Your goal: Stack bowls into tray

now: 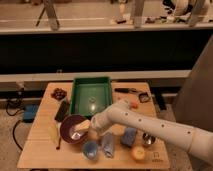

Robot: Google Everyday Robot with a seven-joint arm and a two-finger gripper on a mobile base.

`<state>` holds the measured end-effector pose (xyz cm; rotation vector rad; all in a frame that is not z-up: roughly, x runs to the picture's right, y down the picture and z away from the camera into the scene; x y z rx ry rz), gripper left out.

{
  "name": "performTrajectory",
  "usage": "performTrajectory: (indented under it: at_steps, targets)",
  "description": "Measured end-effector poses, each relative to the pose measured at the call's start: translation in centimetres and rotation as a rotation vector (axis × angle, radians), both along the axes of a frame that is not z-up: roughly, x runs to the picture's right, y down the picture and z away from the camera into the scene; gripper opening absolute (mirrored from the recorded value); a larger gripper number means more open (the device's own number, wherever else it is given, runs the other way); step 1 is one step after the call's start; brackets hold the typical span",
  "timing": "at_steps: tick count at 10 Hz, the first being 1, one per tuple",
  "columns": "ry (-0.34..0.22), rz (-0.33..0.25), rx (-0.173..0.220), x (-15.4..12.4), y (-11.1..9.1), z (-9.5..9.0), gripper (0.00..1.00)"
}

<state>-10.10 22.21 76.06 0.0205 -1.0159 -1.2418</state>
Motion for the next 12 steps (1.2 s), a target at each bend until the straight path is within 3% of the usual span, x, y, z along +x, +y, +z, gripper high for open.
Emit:
performTrajectory:
  at_steps: [9,12]
  targets:
    - [0.006,-0.022,-0.024,-1.3,0.6,1.2,0.78]
    - [0.013,-0.021,-0.029,-1.3,0.7,1.5,0.52]
